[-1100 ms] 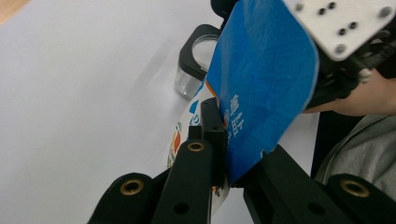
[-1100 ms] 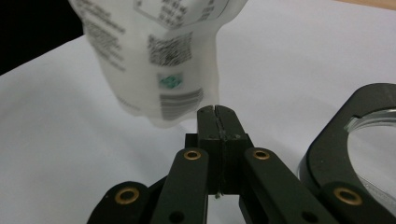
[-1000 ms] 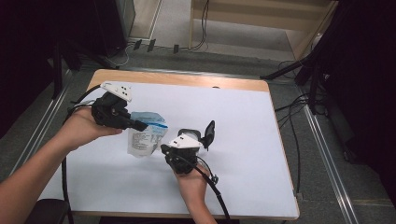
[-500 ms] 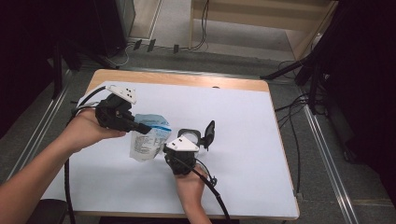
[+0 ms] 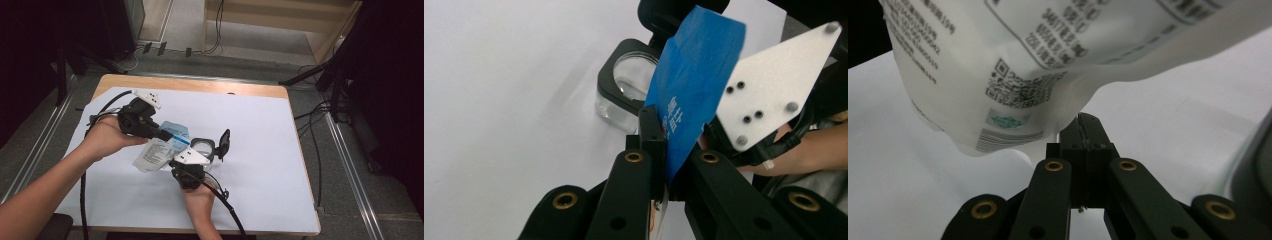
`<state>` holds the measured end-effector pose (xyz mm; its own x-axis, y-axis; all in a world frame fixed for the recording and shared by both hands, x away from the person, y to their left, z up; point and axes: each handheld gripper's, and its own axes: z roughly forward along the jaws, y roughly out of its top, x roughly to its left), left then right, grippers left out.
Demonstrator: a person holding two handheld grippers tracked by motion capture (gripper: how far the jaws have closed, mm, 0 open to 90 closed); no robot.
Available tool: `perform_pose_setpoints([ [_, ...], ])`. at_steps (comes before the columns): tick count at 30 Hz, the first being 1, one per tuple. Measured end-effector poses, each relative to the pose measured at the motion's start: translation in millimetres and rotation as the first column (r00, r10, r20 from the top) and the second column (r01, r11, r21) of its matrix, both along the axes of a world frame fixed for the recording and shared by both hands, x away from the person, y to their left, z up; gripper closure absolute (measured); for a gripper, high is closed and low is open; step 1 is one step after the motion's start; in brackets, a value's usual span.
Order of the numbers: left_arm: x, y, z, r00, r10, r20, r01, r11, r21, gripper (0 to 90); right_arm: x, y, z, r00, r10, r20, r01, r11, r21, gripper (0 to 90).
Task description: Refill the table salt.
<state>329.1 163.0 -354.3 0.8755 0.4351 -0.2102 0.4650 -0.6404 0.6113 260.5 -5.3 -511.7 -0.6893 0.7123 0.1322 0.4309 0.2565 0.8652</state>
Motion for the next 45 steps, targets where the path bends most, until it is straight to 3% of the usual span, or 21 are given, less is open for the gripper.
perform_pose_setpoints([
  [3, 3.4, -2.5, -2.9, 0.9998, -0.001, -0.020, 0.000, 1.0000, -0.002, 90.0, -1.4, 3.2, -3.7, 1.0000, 0.000, 0.006, 0.000, 1.0000, -0.002, 90.0],
  [7, 4.1, -6.8, -3.2, 1.0000, 0.000, -0.009, 0.000, 0.9999, 0.011, 90.0, -1.9, 4.2, -5.1, 0.9999, 0.007, 0.011, -0.007, 0.9999, -0.012, 90.0],
  [10, 7.2, -9.9, -3.4, 0.9997, -0.003, -0.023, 0.004, 1.0000, 0.006, 90.0, -1.7, 3.4, -4.6, 1.0000, 0.006, 0.006, -0.006, 0.9999, -0.010, 90.0],
  [14, 10.5, -17.4, -4.2, 0.9998, 0.004, -0.020, -0.004, 0.9997, 0.024, 90.0, 0.6, 1.9, -5.3, 1.0000, 0.005, 0.005, -0.004, 0.9999, -0.010, 90.0],
  [20, 15.0, -29.8, -3.5, 0.9993, -0.022, -0.029, 0.024, 0.9980, 0.059, 90.0, 2.8, -0.2, -6.4, 1.0000, 0.001, -0.002, -0.001, 1.0000, -0.003, 90.0],
  [36, 24.8, -61.1, -4.3, 0.9978, -0.041, -0.052, 0.047, 0.9913, 0.122, 90.0, 5.7, -4.7, -7.5, 0.9997, -0.004, -0.023, 0.005, 0.9982, 0.059, 90.0],
  [45, 26.5, -68.1, -3.4, 0.9970, -0.047, -0.062, 0.055, 0.9894, 0.135, 90.0, 7.9, -4.8, -7.3, 0.9995, 0.011, -0.029, -0.008, 0.9944, 0.105, 90.0],
])
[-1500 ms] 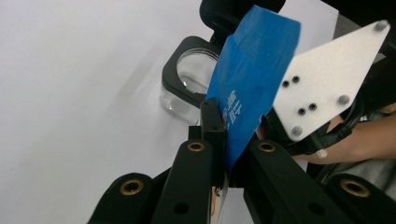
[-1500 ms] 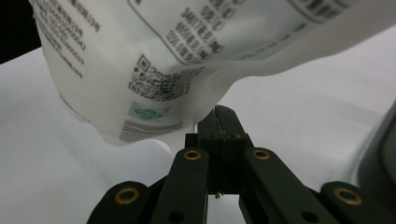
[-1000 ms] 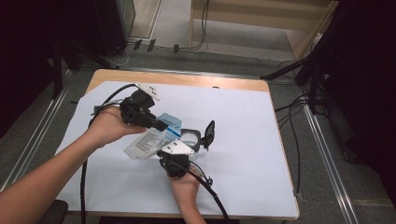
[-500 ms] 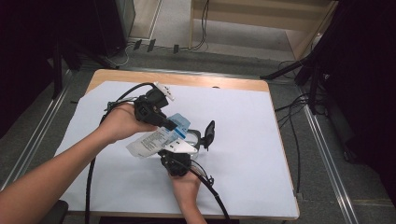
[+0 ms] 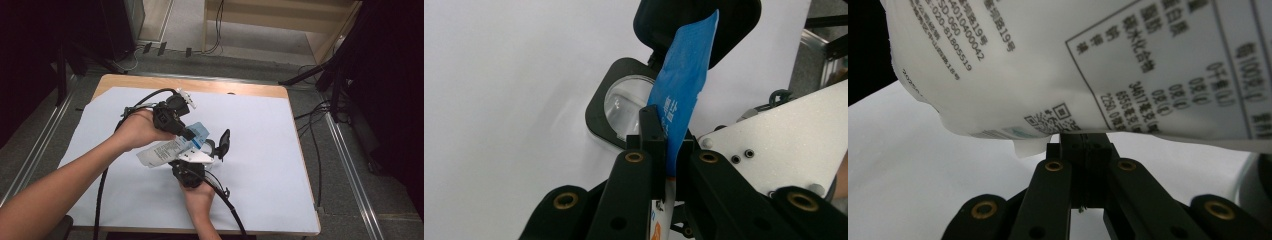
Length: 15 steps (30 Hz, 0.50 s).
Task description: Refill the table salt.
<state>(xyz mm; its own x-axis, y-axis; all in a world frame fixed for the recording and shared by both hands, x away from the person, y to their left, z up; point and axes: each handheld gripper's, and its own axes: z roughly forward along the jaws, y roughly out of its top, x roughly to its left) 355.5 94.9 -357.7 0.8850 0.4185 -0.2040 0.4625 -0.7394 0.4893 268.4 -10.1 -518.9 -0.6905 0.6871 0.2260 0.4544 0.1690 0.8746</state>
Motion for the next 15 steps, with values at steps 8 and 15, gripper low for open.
perform_pose_setpoints([
  [8, 1.8, -6.4, 1.3, 0.9999, -0.015, 0.003, 0.015, 0.9997, 0.020, 90.0, -0.9, 1.5, 2.0, 0.9999, 0.006, 0.011, -0.006, 0.9998, 0.019, 90.0],
  [15, 3.3, -12.1, 0.0, 0.9996, -0.027, -0.004, 0.027, 0.9989, 0.038, 90.0, -1.6, 2.6, 3.7, 0.9999, 0.012, 0.006, -0.012, 0.9993, 0.036, 90.0],
])
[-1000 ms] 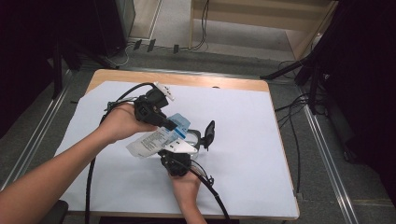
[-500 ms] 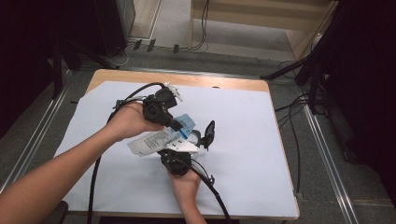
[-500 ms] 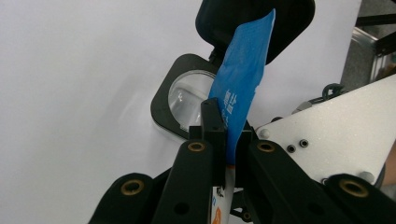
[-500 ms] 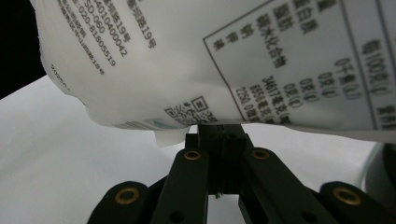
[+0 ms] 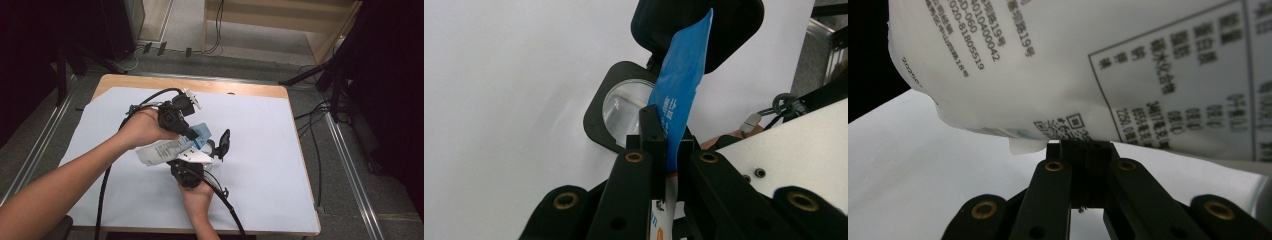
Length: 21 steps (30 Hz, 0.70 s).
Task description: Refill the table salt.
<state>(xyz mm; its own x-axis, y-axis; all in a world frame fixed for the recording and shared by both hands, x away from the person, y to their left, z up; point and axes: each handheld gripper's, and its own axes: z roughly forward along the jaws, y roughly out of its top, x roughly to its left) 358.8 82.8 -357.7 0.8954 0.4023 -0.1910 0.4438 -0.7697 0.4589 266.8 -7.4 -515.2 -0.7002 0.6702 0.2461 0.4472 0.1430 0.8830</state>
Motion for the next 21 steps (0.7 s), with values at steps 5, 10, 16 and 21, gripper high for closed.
perform_pose_setpoints([
  [5, 0.0, -4.3, -1.1, 1.0000, -0.002, 0.000, 0.002, 1.0000, 0.006, 90.0, -1.1, 0.6, 0.9, 1.0000, 0.006, -0.002, -0.006, 0.9999, 0.016, 90.0],
  [10, 2.0, -7.8, -1.7, 1.0000, -0.005, -0.002, 0.005, 0.9999, 0.015, 90.0, -0.8, 0.7, 1.6, 1.0000, 0.009, -0.003, -0.009, 0.9993, 0.036, 90.0],
  [16, 2.9, -12.2, -1.9, 1.0000, -0.006, -0.008, 0.006, 0.9998, 0.016, 90.0, -1.4, 0.5, 3.6, 0.9999, 0.011, 0.008, -0.011, 0.9987, 0.050, 90.0],
  [21, 3.7, -15.1, -2.8, 0.9999, -0.012, -0.006, 0.012, 0.9997, 0.021, 90.0, -2.2, 0.5, 4.9, 0.9999, 0.013, 0.008, -0.013, 0.9982, 0.058, 90.0],
])
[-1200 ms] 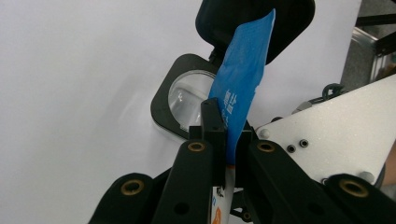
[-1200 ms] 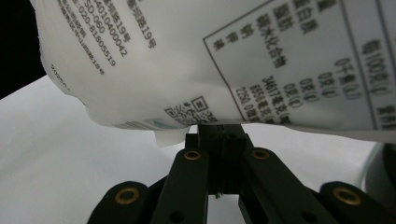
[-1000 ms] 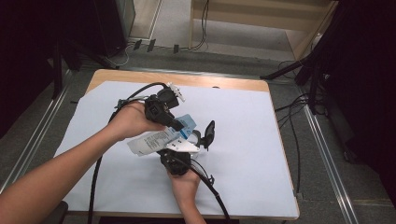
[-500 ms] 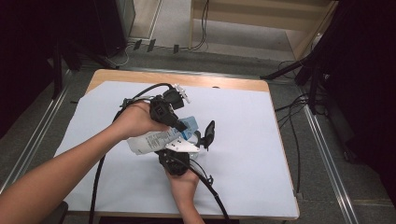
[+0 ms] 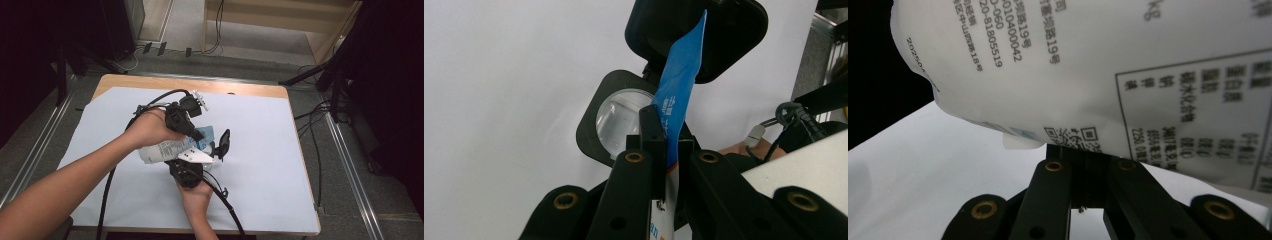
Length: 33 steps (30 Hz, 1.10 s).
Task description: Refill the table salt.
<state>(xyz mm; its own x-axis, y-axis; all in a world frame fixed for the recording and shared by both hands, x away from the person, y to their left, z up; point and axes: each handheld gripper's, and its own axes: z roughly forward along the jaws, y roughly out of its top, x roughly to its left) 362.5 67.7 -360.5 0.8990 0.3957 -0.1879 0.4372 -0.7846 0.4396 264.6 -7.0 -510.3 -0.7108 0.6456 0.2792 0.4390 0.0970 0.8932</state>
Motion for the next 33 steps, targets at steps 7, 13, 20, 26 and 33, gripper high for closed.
perform_pose_setpoints([
  [7, 0.6, -3.5, -0.5, 1.0000, 0.003, -0.002, -0.003, 1.0000, 0.006, 90.0, 0.0, -0.4, 1.0, 1.0000, 0.005, 0.007, -0.005, 0.9998, 0.017, 90.0],
  [13, 3.5, -5.8, -0.6, 0.9999, 0.006, -0.008, -0.006, 0.9999, 0.014, 90.0, 0.3, -1.1, 2.1, 1.0000, 0.002, 0.003, -0.002, 0.9996, 0.030, 90.0],
  [20, 5.4, -8.9, -2.3, 0.9999, -0.002, -0.010, 0.002, 0.9998, 0.021, 90.0, 1.0, -2.0, 2.2, 1.0000, 0.002, -0.002, -0.002, 0.9993, 0.039, 90.0],
  [26, 5.3, -12.1, -1.8, 0.9999, -0.001, -0.013, 0.001, 0.9996, 0.027, 90.0, 0.8, -3.1, 3.5, 1.0000, 0.001, -0.001, -0.001, 0.9989, 0.047, 90.0],
  [33, 6.4, -14.4, -2.2, 0.9998, 0.003, -0.018, -0.003, 0.9995, 0.032, 90.0, 1.2, -4.0, 4.4, 1.0000, 0.002, 0.000, -0.002, 0.9984, 0.057, 90.0],
])
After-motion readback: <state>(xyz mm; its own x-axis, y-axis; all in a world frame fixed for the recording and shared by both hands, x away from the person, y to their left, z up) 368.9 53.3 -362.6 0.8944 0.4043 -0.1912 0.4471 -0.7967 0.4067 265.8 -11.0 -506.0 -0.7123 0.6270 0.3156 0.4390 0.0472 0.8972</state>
